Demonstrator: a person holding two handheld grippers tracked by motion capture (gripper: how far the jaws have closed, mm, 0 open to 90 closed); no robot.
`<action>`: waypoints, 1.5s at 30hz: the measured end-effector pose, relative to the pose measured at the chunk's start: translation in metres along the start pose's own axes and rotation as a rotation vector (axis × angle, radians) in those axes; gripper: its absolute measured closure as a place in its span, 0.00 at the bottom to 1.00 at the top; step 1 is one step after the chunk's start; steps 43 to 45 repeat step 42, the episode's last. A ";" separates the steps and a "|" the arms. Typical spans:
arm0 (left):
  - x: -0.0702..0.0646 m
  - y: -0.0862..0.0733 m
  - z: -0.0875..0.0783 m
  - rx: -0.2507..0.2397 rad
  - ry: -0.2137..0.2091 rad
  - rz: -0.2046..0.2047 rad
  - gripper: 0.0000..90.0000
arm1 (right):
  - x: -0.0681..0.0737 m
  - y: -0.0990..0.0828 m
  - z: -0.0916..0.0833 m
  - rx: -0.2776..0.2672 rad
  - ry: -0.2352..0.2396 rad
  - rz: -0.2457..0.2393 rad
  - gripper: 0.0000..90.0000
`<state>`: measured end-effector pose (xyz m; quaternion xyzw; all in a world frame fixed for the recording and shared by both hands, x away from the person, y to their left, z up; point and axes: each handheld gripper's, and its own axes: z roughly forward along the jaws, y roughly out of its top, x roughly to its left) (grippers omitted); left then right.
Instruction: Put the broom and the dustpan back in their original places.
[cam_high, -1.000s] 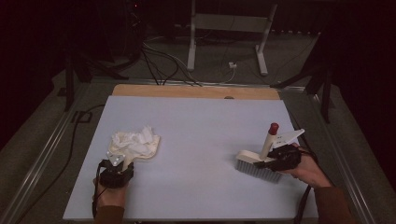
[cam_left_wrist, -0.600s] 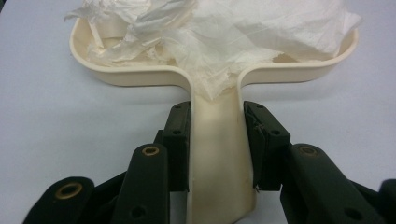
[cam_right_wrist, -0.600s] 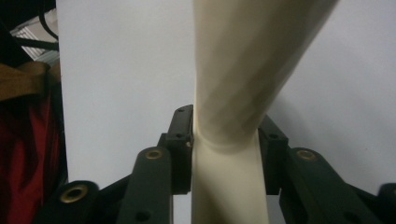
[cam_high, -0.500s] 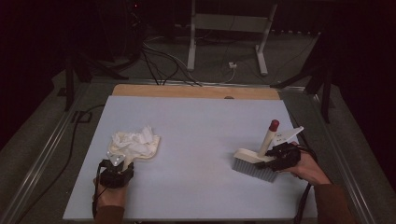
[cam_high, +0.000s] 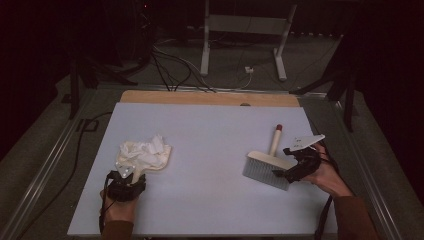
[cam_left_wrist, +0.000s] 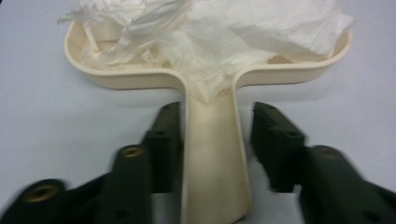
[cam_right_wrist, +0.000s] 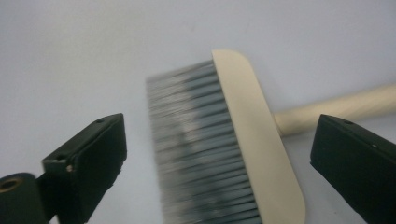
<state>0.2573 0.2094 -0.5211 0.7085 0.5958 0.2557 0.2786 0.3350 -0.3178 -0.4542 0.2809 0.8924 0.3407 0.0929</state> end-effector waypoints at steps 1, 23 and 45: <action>0.000 0.001 -0.001 -0.004 0.004 0.009 0.49 | 0.001 -0.001 -0.002 -0.014 -0.017 0.011 0.02; 0.018 0.014 -0.051 -0.314 -0.100 0.049 0.01 | 0.060 -0.017 -0.001 -0.308 -0.256 0.173 0.02; 0.020 0.003 -0.069 -0.442 -0.198 0.113 0.01 | 0.086 -0.044 0.012 -0.413 -0.345 0.251 0.00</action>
